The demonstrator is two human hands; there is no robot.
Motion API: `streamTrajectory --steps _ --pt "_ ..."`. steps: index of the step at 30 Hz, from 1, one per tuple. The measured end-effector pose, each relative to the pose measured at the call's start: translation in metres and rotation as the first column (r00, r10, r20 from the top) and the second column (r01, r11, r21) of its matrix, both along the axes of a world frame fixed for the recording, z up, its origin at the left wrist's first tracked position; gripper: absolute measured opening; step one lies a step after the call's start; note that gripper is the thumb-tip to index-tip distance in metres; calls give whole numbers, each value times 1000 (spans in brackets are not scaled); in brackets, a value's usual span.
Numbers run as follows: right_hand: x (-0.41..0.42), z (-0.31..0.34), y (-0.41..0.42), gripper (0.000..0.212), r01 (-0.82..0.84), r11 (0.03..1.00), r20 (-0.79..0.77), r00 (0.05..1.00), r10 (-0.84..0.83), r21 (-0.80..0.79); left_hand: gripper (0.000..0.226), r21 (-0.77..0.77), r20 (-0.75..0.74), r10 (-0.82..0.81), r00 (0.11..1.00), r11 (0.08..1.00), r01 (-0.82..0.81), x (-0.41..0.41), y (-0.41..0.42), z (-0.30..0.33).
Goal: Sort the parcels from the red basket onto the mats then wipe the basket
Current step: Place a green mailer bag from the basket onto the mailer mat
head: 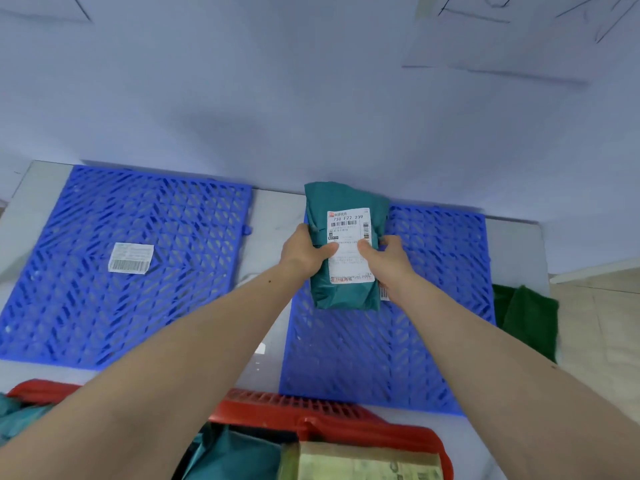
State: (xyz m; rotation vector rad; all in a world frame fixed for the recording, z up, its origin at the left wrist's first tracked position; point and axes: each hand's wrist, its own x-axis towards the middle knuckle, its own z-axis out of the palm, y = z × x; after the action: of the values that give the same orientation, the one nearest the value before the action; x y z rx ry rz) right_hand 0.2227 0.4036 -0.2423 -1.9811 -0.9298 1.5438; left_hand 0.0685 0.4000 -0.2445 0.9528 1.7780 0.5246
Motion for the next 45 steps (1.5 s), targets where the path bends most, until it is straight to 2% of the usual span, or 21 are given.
streamTrajectory --steps 5,9,18,22,26,31,40,45 --pt "-5 -20 21 48 -12 1000 61 998 11 12 52 29 -56 -45 997 999 46 2 23 -15" --pt "-10 -31 27 66 -29 999 111 993 31 -18 57 -50 -174 -147 974 989 140 -1 29 -25" --pt "-8 -14 22 78 -36 996 142 989 48 -81 64 -144 -130 -134 982 983 115 -7 19 -9" --pt "-2 6 11 103 -49 995 165 984 62 -83 69 -118 -222 -153 963 985 129 -8 12 20" --pt "0 46 -8 81 -153 985 232 958 167 -79 67 -78 -249 -150 957 988 134 -10 0 59" --pt "3 91 -36 72 -303 953 314 904 290 -8 62 -36 -262 -174 949 985 171 -6 -35 109" --pt "0 169 -104 60 -420 889 399 858 323 182 55 201 -311 -103 945 964 172 -3 -105 182" --pt "3 199 -152 57 -455 867 440 834 334 203 49 347 -290 -66 955 923 169 -7 -152 203"
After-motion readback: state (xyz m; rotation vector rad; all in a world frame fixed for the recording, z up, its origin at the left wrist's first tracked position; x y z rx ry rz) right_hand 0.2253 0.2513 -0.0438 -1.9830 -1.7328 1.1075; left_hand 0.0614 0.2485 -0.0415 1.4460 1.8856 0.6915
